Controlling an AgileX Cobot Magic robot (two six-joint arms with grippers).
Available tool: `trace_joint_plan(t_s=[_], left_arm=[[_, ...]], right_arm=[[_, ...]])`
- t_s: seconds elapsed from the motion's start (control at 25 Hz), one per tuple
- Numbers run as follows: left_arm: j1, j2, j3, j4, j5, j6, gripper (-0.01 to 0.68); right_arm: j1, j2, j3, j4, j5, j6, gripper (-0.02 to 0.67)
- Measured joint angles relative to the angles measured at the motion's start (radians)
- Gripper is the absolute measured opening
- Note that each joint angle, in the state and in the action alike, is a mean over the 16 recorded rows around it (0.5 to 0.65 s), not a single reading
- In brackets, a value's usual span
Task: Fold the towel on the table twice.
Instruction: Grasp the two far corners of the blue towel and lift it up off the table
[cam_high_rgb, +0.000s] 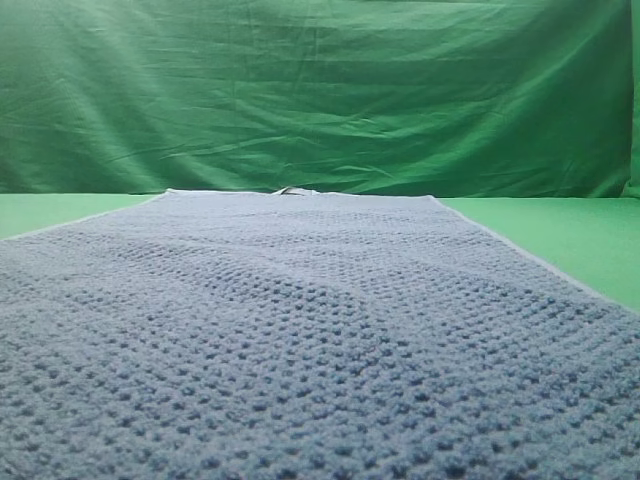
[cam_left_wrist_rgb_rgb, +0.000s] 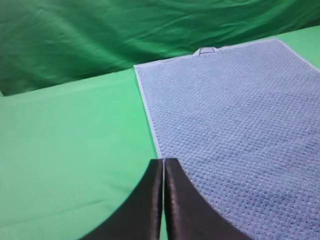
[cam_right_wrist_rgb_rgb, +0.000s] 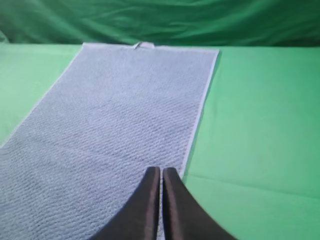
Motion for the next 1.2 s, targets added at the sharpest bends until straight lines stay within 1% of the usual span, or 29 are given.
trace_joint_plan(t_s=[0.16, 0.4, 0.56, 0.72, 0.84, 1.0, 1.12, 1.2], left_arm=[[0.0, 0.153, -0.09, 0.018, 0.052, -0.056, 0.0], [0.0, 0.408, -0.27, 0.105, 0.187, -0.218, 0.0], [0.0, 0.567, -0.399, 0.178, 0.279, -0.332, 0.0], [0.0, 0.705, -0.515, 0.249, 0.344, -0.419, 0.0], [0.0, 0.79, -0.581, 0.282, 0.362, -0.449, 0.0], [0.0, 0.873, -0.636, 0.29, 0.354, -0.451, 0.0], [0.0, 0.917, -0.657, 0.287, 0.341, -0.444, 0.006], [0.0, 0.938, -0.665, 0.283, 0.335, -0.438, 0.027]], right_arm=[[0.004, 0.14, -0.101, -0.088, 0.092, 0.084, 0.0], [0.048, 0.314, -0.229, -0.27, 0.196, 0.239, 0.0], [0.093, 0.413, -0.296, -0.373, 0.233, 0.327, 0.0], [0.137, 0.512, -0.353, -0.444, 0.237, 0.389, 0.0], [0.164, 0.588, -0.393, -0.463, 0.22, 0.417, 0.0], [0.179, 0.687, -0.44, -0.437, 0.178, 0.428, 0.013], [0.181, 0.753, -0.468, -0.394, 0.143, 0.407, 0.052], [0.181, 0.79, -0.483, -0.358, 0.121, 0.382, 0.102]])
